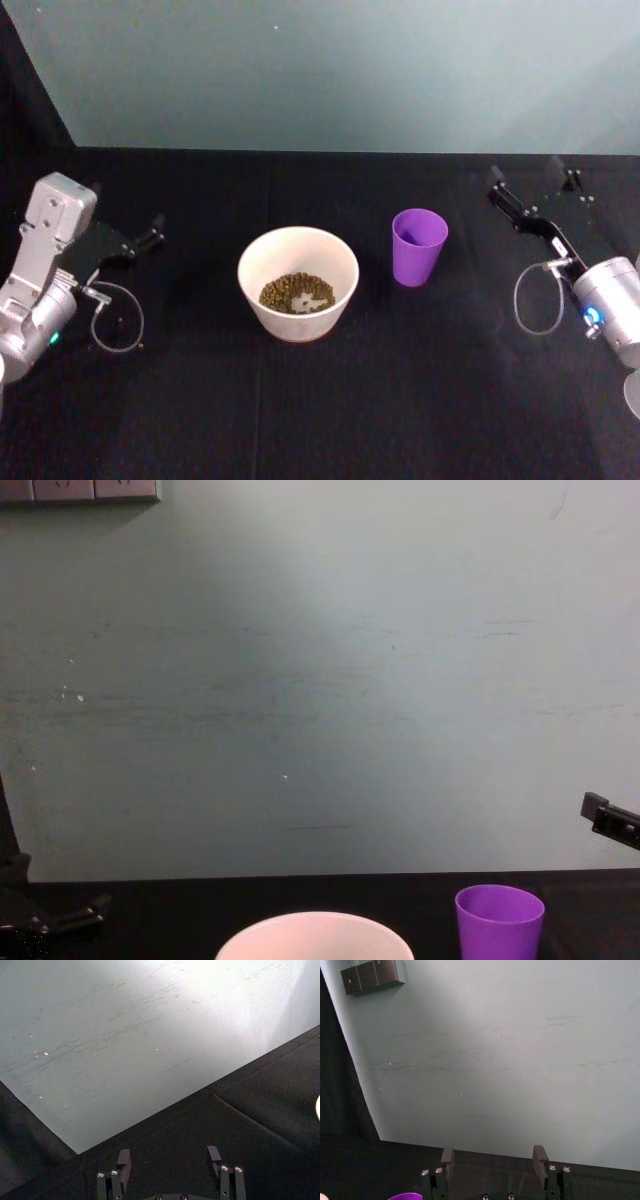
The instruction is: Pick up the cup and pour the mung beans from the cup into the bowl.
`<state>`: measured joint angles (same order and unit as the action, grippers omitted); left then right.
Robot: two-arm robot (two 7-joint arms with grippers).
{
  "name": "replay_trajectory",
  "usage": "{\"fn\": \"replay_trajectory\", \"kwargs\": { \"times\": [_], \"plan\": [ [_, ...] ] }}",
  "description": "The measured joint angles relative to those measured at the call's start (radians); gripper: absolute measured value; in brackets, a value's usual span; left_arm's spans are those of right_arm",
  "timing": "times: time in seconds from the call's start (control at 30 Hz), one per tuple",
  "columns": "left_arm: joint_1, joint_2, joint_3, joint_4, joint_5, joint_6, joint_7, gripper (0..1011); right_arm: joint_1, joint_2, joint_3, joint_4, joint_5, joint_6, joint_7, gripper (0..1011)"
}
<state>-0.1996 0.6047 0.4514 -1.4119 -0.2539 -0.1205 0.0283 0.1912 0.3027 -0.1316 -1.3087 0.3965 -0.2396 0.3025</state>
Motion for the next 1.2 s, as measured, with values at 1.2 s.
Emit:
{"fn": "replay_trajectory", "kwargs": {
  "times": [1.2],
  "plan": [
    [0.000, 0.000, 0.000, 0.000, 0.000, 0.000, 0.000, 1000, -0.001, 0.000, 0.000, -0.002, -0.002, 0.001, -0.003, 1003]
  ]
}}
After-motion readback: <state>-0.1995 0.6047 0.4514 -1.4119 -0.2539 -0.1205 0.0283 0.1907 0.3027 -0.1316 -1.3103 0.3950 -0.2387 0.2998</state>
